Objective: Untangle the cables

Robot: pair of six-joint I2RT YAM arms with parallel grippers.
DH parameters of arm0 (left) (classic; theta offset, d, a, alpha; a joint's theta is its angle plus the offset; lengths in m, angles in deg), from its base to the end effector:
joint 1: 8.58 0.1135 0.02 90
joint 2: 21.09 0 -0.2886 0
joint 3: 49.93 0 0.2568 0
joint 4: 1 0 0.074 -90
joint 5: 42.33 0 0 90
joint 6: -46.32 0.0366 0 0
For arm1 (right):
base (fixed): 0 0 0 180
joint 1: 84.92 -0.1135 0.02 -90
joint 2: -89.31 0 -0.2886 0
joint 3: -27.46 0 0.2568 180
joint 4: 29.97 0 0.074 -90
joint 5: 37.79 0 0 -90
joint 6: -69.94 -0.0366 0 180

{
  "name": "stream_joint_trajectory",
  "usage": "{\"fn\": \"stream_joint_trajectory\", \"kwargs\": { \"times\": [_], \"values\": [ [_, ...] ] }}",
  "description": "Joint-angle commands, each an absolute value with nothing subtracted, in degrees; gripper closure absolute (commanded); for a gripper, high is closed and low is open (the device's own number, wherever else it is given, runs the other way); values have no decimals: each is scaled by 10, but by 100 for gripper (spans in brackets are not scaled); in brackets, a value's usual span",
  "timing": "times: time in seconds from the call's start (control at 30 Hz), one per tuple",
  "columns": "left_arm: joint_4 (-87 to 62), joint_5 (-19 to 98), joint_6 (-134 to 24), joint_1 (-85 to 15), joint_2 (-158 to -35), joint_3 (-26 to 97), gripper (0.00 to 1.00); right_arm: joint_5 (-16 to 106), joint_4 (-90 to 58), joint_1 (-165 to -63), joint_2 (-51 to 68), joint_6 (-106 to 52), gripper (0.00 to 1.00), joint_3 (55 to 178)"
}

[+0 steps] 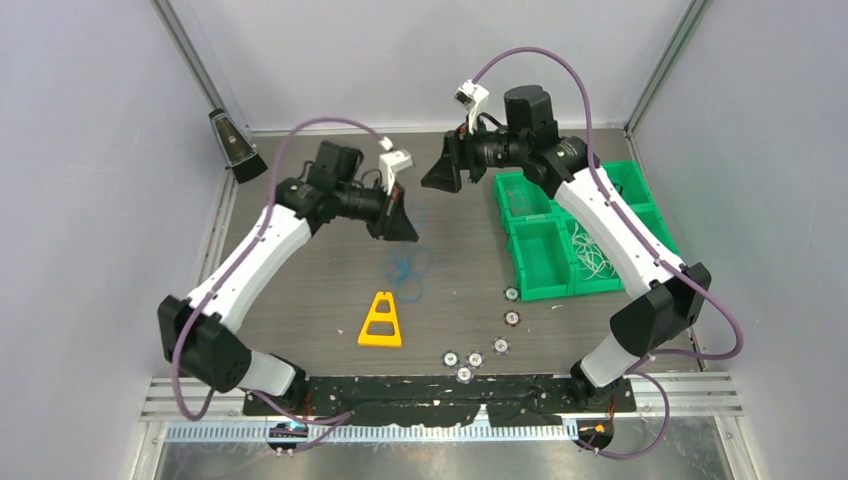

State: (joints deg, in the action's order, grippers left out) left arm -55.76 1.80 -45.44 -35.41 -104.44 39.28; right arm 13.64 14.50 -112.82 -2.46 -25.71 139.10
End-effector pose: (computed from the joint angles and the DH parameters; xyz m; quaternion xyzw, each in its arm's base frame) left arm 0.2625 -0.1622 0.3514 0.3207 0.8121 -0.4334 0.2232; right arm 0.3108 0.1904 0.4465 -0.3283 0.7449 0.4133 0.4080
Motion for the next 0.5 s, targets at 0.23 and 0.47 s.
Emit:
{"fn": "stream_joint_trajectory", "kwargs": {
  "times": [0.23,0.47],
  "values": [
    [-191,-129,-760,-272,-929,350,100,26,65,-1124,72,-163,0,1346],
    [121,-107,-1175,-235,-945,205,100,60,-21,-1145,128,-140,4,1234]
  ]
}}
